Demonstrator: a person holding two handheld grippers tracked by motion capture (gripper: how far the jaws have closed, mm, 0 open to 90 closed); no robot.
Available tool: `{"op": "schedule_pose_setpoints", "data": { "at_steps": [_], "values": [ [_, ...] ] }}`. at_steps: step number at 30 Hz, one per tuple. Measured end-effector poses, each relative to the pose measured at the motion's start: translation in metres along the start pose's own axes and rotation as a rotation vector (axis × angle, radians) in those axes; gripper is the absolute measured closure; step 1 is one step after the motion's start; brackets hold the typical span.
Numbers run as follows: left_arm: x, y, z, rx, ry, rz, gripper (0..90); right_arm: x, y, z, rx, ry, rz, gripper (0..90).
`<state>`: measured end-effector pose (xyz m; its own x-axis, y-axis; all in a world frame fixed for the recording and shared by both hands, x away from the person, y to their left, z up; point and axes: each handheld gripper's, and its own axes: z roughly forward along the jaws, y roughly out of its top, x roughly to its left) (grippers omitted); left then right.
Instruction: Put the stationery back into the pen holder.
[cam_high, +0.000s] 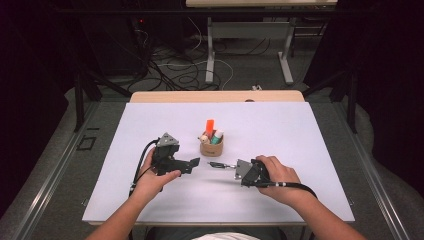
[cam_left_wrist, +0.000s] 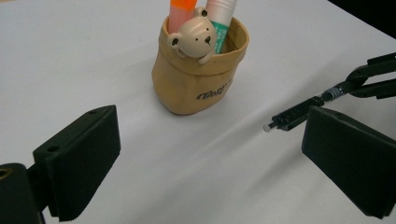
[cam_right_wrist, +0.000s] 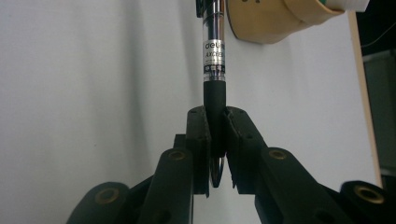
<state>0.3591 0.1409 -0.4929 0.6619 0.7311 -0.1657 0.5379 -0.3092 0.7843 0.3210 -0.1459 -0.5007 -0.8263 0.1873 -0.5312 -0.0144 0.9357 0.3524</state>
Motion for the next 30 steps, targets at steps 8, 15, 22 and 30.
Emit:
{"op": "schedule_pose_setpoints", "data": {
  "at_steps": [8,15,22,30],
  "values": [
    [-0.001,0.0,0.001,-0.002,-0.003,-0.002,5.2,0.006,0.004,-0.005,-0.055,-0.089,-0.149,80.5],
    [-0.003,0.001,0.0,-0.008,-0.015,0.003,6.2,0.007,0.007,-0.011,-0.094,-0.185,-0.303,80.5],
    [-0.003,0.002,-0.002,-0.006,-0.011,0.004,6.7,0.01,0.008,-0.015,-0.126,-0.329,-0.44,80.4],
    [-0.004,0.004,-0.004,-0.013,-0.02,0.009,8.0,0.02,0.009,-0.012,-0.123,-0.467,-0.581,80.4]
  ]
}}
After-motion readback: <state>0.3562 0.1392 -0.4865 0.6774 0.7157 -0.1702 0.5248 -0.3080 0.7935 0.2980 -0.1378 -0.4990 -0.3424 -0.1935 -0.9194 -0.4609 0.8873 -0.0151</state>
